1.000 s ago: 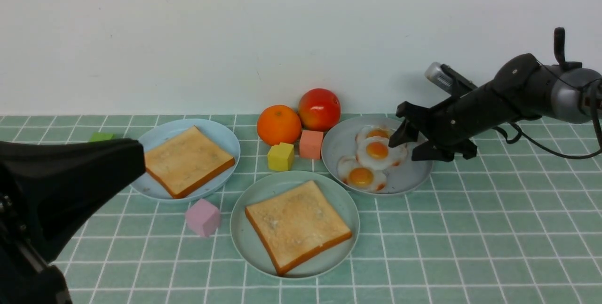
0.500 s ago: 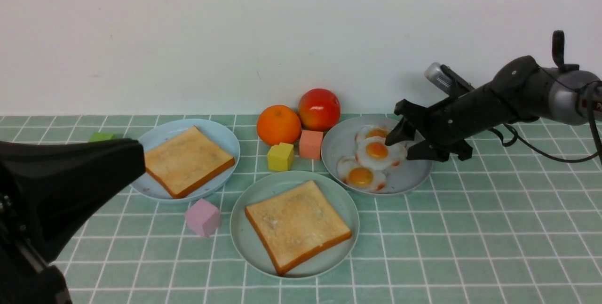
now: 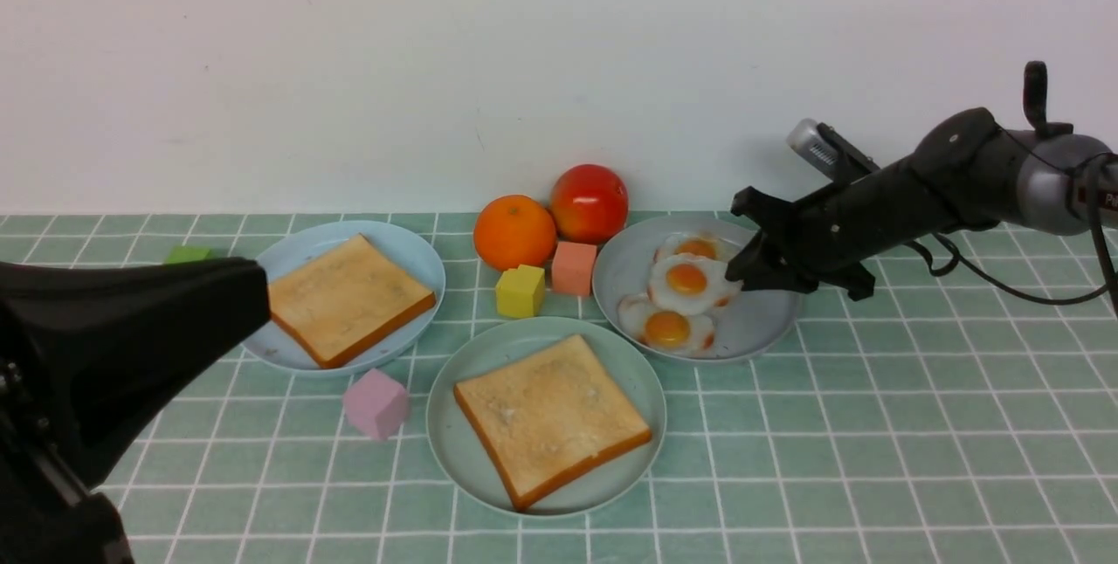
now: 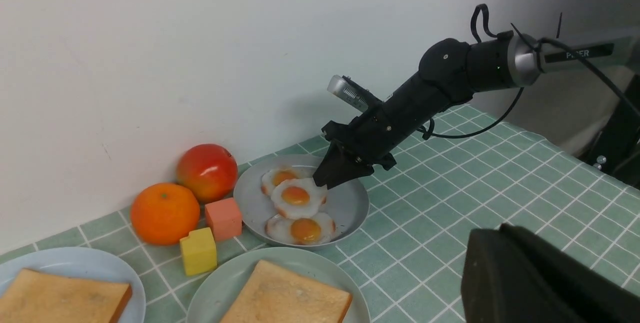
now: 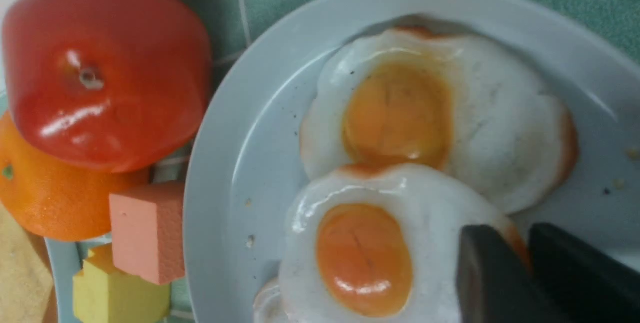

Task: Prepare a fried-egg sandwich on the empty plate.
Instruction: Use the right arm to grab a fried egg, then use the right arm to place the fried egg on the slice of bread in the middle

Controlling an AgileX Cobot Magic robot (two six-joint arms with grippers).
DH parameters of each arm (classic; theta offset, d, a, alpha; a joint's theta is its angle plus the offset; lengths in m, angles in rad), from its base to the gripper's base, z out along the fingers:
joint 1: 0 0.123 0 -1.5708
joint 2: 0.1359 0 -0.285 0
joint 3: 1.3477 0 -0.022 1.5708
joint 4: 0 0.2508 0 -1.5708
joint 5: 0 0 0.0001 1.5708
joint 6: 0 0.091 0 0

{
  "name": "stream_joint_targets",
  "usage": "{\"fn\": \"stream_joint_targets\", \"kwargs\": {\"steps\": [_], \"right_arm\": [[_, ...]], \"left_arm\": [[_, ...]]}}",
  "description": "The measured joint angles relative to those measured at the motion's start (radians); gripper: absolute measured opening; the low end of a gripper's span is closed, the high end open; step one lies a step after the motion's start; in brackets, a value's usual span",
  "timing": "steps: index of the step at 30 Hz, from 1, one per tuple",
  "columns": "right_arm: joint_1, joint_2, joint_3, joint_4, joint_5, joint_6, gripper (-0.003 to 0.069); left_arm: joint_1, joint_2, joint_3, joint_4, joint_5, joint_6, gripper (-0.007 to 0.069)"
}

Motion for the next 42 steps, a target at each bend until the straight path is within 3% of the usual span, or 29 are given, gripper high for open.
{"fn": "stream_joint_targets", "kwargs": {"steps": [2,18,26,31,35,38,42], "right_arm": [[0.0,0.0,0.0,0.001,0.001,-0.001,0.0054],[0.0,-0.163,0.002,-0.018,0.067,-0.069,0.0055],[0.012,-0.332,0.009,-0.021,0.254,-0.113,0.0055],[0.102,-0.426,0.108,-0.022,0.371,-0.119,0.0055],[0.213,-0.452,0.228,0.011,0.368,-0.134,0.0055],[0.303,-0.445,0.339,0.068,0.276,-0.168,0.0055],[0.322,-0.413,0.366,0.115,0.17,-0.178,0.0055]], "left_arm": [[0.0,0.0,0.0,0.0,0.002,0.0,-0.001],[0.0,0.0,0.0,0.003,0.081,0.0,-0.0006],[0.0,0.0,0.0,0.057,0.221,0.0,-0.0003],[0.0,0.0,0.0,0.095,0.233,0.0,-0.0003],[0.0,0.0,0.0,0.103,0.233,0.0,-0.0003],[0.0,0.0,0.0,0.107,0.235,0.0,-0.0003],[0.0,0.0,0.0,0.108,0.236,0.0,-0.0003]]}}
